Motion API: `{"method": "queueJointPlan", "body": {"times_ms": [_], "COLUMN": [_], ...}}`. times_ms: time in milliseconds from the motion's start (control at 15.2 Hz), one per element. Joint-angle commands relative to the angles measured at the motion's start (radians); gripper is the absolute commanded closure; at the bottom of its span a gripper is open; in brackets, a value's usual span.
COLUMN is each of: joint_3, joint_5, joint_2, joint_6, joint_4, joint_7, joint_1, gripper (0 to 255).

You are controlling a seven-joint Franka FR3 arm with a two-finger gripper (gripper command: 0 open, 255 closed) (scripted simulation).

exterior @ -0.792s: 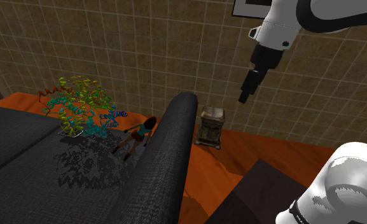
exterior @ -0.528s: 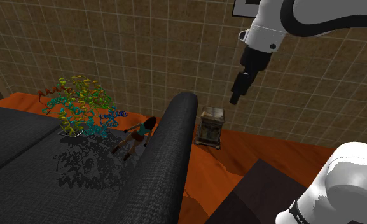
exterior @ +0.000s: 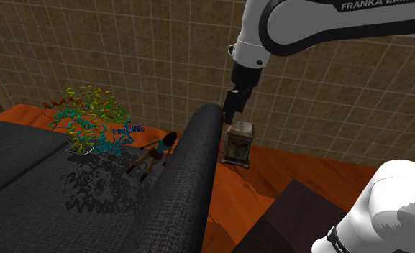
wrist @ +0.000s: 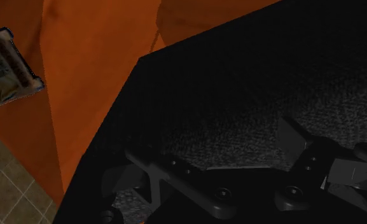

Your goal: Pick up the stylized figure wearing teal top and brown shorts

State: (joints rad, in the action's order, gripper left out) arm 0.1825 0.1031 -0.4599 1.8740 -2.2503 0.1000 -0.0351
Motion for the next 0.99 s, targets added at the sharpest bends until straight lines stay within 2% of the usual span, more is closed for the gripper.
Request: {"method": "queueJointPlan", "body": {"times_ms": [0,462,924], "joint_3": [0.021,0.094,0.145], "joint_5": [-0.007,-0.060,-0.155], "joint_2": [0.078,0.345,0.624], "joint_6": [0.024,0.081,0.082], "joint_4": [0.048,0.235,0.477], "joint_7": [-0.005,-0.044,-0.094], "joint_1": [-0.006,-0.033,-0.085], "gripper": [0,0,0]}}
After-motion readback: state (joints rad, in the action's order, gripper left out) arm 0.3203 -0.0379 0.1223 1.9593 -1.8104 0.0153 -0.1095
